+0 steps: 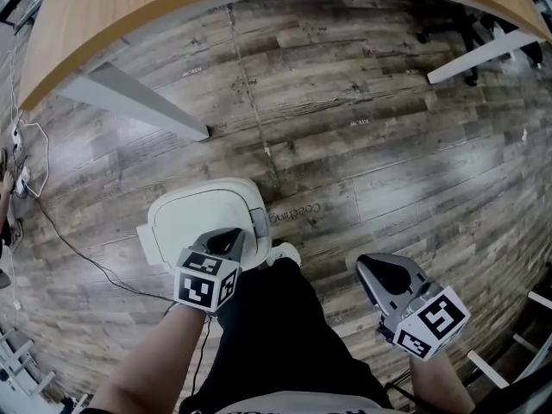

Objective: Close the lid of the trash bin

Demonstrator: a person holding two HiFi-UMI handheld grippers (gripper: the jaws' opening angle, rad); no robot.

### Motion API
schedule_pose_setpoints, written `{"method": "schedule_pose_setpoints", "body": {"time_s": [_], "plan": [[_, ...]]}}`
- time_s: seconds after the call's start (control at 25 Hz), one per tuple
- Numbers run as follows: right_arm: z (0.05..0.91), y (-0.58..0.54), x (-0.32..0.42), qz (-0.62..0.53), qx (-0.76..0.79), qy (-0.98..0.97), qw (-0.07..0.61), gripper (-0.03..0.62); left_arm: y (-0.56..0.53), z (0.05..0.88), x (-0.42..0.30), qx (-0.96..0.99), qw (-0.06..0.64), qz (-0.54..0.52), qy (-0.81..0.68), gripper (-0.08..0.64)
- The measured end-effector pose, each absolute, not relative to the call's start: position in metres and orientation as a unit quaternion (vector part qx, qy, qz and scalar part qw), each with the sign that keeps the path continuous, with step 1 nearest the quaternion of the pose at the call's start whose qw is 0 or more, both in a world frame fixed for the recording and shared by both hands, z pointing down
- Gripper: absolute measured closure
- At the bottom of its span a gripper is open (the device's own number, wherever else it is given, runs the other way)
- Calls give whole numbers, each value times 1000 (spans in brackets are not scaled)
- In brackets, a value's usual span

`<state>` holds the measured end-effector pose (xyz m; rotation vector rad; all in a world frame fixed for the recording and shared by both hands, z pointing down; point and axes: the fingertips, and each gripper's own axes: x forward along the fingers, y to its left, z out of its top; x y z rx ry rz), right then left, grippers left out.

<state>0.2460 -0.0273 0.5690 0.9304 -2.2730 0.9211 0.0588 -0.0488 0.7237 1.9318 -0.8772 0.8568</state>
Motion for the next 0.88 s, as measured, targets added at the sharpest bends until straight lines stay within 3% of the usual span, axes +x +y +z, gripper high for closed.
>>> {"method": "schedule_pose_setpoints", "body": {"time_s": [0.44, 0.88], "plan": [[571, -26, 247, 345, 340, -837, 254, 581, -48, 732, 61, 730, 425, 408, -345, 554], [576, -31, 252, 352, 343, -834, 252, 581, -51, 735, 66, 751, 371, 437, -326, 554]]}}
